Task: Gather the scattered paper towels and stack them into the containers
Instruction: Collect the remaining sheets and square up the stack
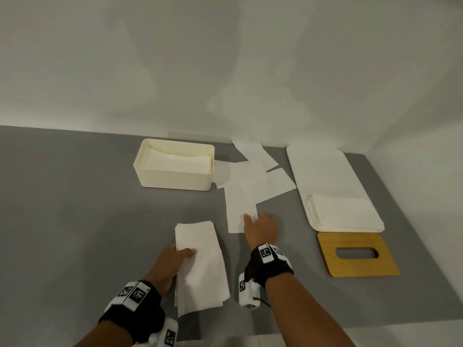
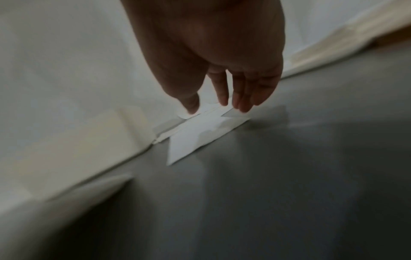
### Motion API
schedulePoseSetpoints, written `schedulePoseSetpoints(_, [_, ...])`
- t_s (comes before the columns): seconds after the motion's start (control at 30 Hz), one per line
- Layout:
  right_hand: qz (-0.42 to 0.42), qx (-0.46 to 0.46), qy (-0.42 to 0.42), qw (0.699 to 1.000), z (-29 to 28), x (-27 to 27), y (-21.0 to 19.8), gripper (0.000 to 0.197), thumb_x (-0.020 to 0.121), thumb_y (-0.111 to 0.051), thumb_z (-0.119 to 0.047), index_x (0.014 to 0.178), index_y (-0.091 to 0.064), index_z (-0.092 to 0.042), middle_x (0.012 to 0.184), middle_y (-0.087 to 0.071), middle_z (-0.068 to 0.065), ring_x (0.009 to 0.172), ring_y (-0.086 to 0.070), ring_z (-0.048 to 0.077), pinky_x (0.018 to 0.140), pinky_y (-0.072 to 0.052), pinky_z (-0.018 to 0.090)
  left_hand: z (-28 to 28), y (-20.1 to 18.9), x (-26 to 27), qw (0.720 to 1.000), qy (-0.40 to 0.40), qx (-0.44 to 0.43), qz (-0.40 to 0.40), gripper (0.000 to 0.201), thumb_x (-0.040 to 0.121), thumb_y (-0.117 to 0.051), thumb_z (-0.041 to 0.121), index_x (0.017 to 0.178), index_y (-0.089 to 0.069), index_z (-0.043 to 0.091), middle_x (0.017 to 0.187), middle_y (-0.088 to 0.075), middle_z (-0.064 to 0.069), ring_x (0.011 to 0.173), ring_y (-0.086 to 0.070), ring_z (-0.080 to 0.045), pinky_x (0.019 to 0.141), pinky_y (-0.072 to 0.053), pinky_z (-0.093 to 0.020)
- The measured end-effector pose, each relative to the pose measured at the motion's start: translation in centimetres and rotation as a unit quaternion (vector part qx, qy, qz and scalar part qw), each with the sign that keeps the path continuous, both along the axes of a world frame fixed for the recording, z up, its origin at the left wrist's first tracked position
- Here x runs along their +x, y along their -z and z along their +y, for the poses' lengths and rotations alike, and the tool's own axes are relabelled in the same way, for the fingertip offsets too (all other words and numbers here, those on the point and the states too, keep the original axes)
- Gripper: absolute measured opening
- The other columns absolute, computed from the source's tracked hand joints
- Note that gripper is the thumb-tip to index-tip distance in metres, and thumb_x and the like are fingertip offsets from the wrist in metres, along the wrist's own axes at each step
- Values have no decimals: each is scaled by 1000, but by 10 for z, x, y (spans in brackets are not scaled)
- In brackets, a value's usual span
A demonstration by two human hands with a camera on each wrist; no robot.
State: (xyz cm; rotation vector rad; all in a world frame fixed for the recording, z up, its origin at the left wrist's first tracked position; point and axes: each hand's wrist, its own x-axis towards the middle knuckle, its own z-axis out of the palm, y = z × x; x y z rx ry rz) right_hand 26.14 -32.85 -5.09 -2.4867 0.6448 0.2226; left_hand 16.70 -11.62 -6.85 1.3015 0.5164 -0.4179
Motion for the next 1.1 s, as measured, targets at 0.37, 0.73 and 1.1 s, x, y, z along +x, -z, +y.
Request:
schedulePoseSetpoints(0.37, [-74,-135,-219,964,21,-20,23,34,91,-49,-38,115,-64,-18,121,-57,2,117,-49,22,96,-38,33,5,11,8,1000,-31,-4,-3,26,89,-60,2,114,-62,10,108,-72,-13,98,-68,-35,86,-54,-48])
schedulePoseSetpoints(0.73, [-14,-67,-334,940,27,-34,-37,21,94,-50,-27,89,-66,-15,86,-67,2,81,-64,20,72,-50,29,-5,-4,20,998,-32,-30,32,27,97,-55,24,119,-62,11,108,-73,-10,101,-68,-31,88,-55,-45])
schedulePoseSetpoints(1.1, [-14,-60,-439,896,57,-87,-49,28,97,-45,-31,108,-64,-14,110,-63,2,96,-60,19,83,-45,26,-9,-10,27,997,-23,-60,52,29,98,-52,35,117,-64,16,109,-73,-10,100,-68,-31,89,-55,-44])
